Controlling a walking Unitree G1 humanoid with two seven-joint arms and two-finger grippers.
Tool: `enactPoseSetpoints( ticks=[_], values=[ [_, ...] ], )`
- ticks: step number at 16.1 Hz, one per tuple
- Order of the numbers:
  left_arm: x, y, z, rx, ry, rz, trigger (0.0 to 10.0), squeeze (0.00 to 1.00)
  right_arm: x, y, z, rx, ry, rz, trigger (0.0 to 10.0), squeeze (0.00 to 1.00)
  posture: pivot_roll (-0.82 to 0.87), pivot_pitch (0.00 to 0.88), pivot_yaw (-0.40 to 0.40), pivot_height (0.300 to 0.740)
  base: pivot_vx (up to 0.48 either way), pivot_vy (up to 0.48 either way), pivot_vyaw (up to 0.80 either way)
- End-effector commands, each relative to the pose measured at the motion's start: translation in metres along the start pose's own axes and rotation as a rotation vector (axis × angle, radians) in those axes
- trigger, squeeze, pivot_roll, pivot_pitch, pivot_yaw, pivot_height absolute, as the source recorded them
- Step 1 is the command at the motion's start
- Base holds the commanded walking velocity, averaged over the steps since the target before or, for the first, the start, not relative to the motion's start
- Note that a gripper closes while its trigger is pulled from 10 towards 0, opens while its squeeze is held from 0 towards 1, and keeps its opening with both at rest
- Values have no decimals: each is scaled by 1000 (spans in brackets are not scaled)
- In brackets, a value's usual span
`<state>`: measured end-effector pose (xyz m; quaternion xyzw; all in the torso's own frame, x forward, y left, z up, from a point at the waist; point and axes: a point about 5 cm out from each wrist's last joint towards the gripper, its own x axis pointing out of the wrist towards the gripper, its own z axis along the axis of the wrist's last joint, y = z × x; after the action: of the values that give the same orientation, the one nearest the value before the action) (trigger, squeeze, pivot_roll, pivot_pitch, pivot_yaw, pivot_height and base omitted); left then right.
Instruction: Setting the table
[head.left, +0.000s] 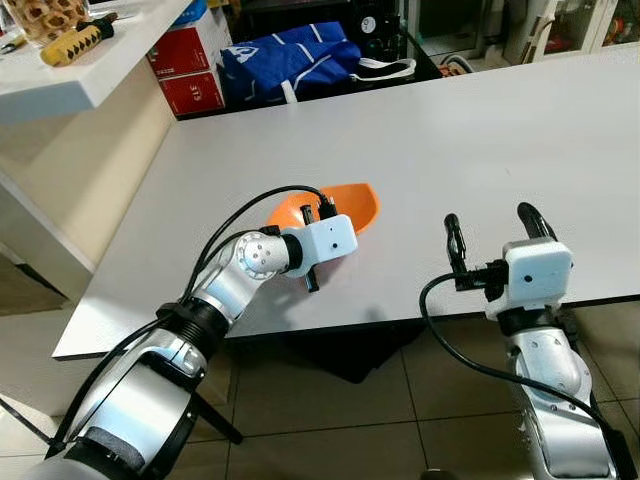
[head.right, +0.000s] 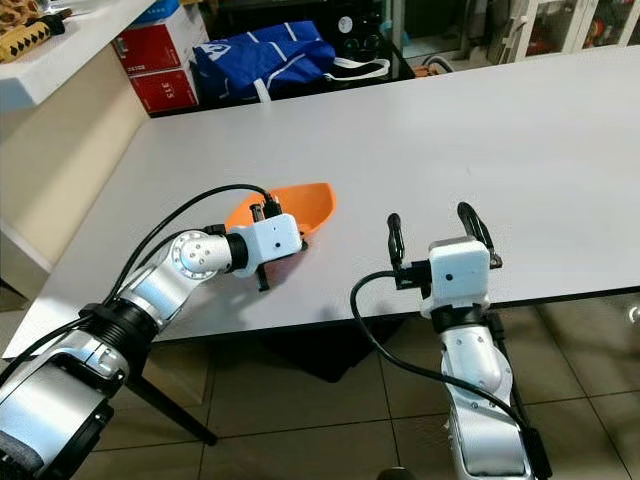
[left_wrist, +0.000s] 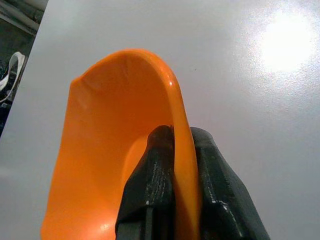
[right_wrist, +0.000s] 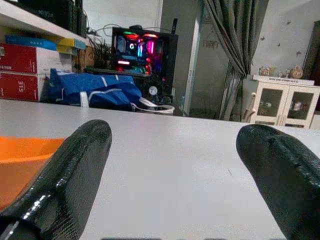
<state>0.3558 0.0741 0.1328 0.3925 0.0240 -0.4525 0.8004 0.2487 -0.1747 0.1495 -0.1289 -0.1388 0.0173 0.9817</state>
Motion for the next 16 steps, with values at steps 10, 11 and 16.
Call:
enactPoseSetpoints(
  ticks=[10, 11, 16],
  values=[
    [8, -6, -8, 44, 59, 3, 10000, 0, -4, 7, 4, 13, 0, 12, 10000, 0, -270, 22, 208, 736, 0, 0, 0],
    [9, -7, -8, 44, 64, 1, 10000, 753, -4, 7, 4, 13, 0, 12, 10000, 0, -271, 22, 209, 736, 0, 0, 0],
    [11, -8, -12, 31, 93, 10, 10000, 1000, -5, 8, 3, 15, 6, 11, 10000, 0, -271, 21, 215, 736, 0, 0, 0]
  ],
)
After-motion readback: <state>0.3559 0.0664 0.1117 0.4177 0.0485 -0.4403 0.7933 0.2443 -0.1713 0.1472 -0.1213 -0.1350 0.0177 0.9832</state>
